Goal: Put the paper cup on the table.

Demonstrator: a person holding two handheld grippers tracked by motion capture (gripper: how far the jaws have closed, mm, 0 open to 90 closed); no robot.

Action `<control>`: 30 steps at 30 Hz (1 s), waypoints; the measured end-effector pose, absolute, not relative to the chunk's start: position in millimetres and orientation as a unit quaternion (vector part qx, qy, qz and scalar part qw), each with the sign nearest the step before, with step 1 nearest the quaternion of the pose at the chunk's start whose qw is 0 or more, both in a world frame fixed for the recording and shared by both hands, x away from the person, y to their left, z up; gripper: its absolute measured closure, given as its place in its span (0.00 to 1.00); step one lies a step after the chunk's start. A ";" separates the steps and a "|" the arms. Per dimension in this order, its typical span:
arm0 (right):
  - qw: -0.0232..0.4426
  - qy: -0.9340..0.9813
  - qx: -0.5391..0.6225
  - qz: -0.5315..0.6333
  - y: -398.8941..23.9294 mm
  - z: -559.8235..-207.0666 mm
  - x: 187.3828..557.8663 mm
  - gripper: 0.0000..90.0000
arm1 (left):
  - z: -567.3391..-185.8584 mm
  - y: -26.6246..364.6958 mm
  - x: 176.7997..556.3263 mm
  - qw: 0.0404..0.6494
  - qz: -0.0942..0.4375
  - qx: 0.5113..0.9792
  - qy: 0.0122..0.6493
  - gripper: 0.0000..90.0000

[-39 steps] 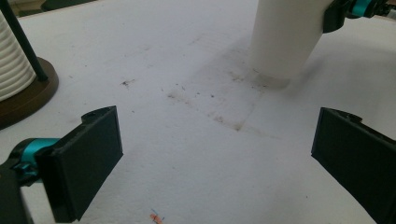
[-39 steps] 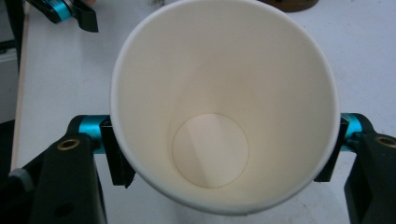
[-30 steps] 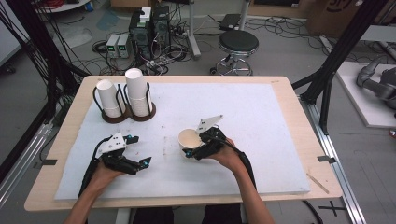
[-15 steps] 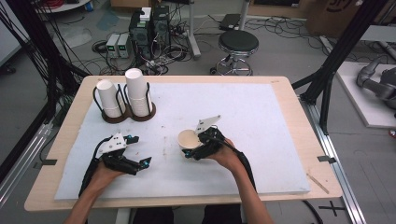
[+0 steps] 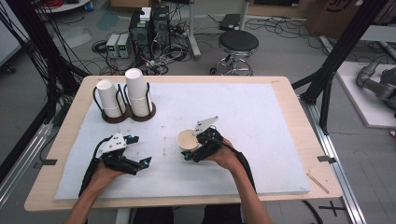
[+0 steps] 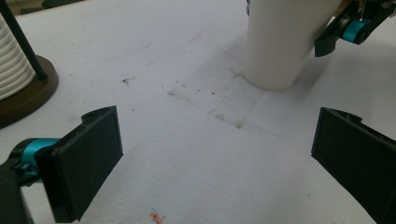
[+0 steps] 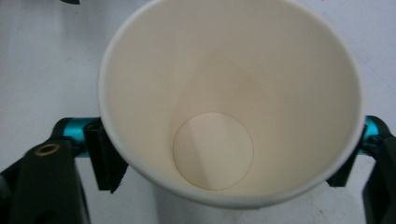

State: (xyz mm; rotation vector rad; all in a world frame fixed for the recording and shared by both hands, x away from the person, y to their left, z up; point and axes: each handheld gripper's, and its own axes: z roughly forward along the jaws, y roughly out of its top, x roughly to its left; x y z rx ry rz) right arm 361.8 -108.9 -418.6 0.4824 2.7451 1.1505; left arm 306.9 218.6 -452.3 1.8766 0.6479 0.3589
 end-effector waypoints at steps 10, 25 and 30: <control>0.064 0.904 0.164 0.390 -110.5 -419.5 360.8 0.16 | -452.1 219.2 306.9 0.532 0.151 0.788 0.270 0.02; 0.061 0.895 0.180 0.403 -137.2 -422.7 352.5 0.16 | -452.3 218.9 306.6 0.534 0.152 0.787 0.270 0.02; 0.064 0.885 0.194 0.419 -155.5 -421.4 347.5 0.16 | -452.2 219.0 306.2 0.534 0.153 0.787 0.269 0.02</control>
